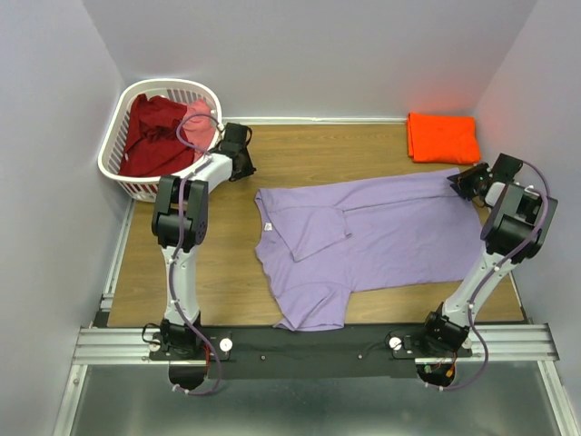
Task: Fold and stack the t-shirts
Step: Fold the tshirt
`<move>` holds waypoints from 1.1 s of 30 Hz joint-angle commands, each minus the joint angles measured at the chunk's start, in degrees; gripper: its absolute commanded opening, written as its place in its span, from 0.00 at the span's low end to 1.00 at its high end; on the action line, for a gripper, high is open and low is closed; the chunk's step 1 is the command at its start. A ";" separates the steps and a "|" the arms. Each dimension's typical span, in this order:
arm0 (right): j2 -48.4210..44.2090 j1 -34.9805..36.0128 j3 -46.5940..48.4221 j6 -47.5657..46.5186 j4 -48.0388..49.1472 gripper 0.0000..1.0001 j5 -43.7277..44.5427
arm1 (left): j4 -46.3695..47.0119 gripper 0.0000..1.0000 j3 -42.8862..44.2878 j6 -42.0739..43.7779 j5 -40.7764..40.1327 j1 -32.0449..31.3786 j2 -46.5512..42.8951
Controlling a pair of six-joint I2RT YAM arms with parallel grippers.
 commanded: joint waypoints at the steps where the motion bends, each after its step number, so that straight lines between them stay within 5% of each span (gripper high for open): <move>1: 0.31 1.64 0.07 -3.50 -1.96 0.42 1.23 | -2.37 0.27 0.59 1.65 -1.42 -0.47 -5.68; 5: -3.21 2.43 -1.42 -4.39 -2.05 0.44 3.35 | -1.39 0.39 -5.73 2.00 -2.65 -3.98 -14.56; 11: -6.73 2.52 -3.00 -5.44 -2.75 0.45 5.02 | -0.78 0.40 -17.50 -0.36 -1.08 -9.95 -21.69; 25: -4.19 3.49 -4.15 -5.79 -2.93 0.43 2.29 | -2.62 0.29 -13.92 0.60 1.65 -10.76 -10.19; 33: -1.73 3.58 -3.80 -4.83 -2.93 0.43 1.85 | -8.16 0.27 -7.42 3.57 3.94 -6.11 -2.63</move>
